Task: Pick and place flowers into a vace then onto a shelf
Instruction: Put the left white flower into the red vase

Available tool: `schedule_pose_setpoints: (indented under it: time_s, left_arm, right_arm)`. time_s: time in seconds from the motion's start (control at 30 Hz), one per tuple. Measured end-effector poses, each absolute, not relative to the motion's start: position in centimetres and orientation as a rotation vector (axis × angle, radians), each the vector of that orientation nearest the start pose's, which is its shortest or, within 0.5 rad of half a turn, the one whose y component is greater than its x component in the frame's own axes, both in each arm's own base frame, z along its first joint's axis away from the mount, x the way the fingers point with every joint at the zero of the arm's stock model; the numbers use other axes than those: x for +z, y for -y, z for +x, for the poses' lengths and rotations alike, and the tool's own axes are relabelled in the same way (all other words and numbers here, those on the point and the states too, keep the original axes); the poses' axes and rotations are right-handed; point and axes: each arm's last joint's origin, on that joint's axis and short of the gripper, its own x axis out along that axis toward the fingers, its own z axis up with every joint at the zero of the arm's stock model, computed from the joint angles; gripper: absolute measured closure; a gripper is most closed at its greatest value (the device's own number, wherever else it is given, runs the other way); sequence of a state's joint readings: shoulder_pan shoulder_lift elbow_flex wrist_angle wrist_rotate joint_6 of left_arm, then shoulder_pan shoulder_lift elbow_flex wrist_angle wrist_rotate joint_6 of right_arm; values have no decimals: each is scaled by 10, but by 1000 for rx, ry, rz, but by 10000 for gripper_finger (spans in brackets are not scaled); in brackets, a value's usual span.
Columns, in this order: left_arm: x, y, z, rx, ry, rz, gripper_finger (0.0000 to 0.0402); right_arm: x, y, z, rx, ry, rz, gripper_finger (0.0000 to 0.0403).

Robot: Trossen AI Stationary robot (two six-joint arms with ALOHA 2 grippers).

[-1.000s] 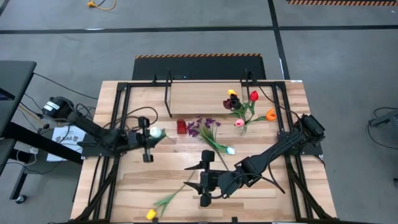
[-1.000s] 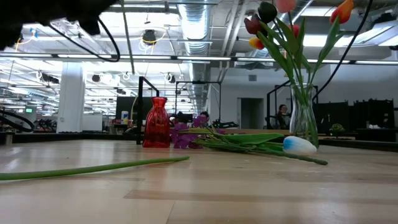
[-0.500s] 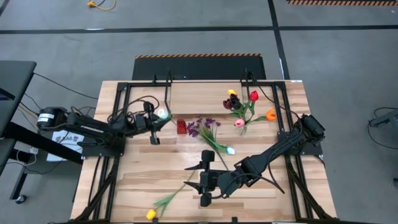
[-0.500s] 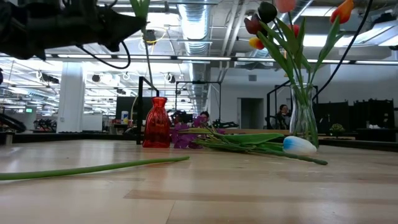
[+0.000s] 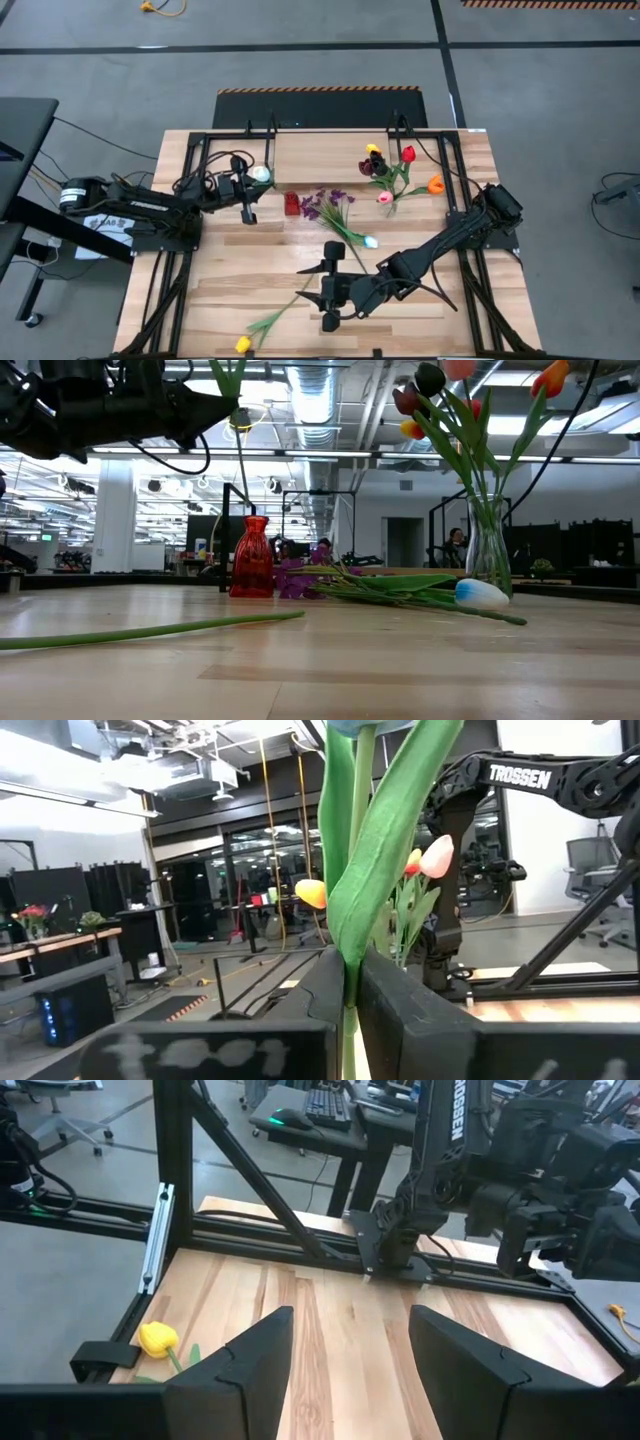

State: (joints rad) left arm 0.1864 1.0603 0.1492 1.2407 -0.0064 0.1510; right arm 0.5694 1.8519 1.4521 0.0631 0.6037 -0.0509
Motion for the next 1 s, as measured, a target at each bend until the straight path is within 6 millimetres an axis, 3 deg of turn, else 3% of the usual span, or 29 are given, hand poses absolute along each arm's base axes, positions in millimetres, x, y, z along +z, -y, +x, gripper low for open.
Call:
schedule_pose_setpoints:
  time_s: [0.3, 0.83, 1.0]
  left_arm:
    - [213, -36, 189, 192, 300, 181, 400]
    - [189, -55, 206, 258, 185, 146, 399]
    - [188, -56, 206, 255, 178, 122, 382]
  right_arm:
    - [287, -217, 370, -26, -282, -238, 214]
    - [285, -220, 368, -18, -294, -247, 220]
    - [285, -219, 368, -18, -294, -247, 219]
